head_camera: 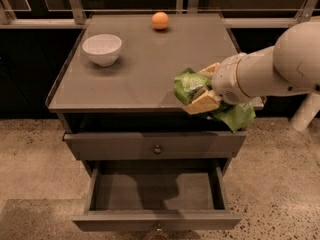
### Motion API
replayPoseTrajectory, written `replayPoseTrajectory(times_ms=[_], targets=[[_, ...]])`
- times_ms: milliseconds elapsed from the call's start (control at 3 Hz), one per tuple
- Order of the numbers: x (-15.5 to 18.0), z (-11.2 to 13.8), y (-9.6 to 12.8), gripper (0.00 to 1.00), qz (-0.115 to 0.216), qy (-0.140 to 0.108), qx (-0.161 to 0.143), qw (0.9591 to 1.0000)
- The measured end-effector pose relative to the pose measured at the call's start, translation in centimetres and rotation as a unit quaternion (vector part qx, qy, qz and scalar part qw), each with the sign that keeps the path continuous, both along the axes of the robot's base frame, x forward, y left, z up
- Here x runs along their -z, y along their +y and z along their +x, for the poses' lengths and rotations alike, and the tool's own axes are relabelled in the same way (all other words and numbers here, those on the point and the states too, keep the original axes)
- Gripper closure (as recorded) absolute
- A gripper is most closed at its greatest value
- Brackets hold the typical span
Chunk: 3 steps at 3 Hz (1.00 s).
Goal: Place green rice chip bag into middle drawer
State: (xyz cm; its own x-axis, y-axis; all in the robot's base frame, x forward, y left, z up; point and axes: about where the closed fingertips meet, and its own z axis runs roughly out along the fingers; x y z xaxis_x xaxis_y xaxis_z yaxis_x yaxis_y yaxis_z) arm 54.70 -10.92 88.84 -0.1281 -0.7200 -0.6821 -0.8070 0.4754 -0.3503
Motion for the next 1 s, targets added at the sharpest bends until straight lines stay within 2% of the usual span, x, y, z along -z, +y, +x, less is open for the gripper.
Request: replayPoseTrajectory(times_ms=[333,667,1000], targets=[[-0.3,-3.5,1.1,1.0,0.002,-0.015,-0.004,0.9999],[3.4,-8.4,-0.4,1.0,0.027,0.004,0.026,0.9993],[9.1,-10.2,-2.1,1.0,0.057,0.031,0.057,0.9963]])
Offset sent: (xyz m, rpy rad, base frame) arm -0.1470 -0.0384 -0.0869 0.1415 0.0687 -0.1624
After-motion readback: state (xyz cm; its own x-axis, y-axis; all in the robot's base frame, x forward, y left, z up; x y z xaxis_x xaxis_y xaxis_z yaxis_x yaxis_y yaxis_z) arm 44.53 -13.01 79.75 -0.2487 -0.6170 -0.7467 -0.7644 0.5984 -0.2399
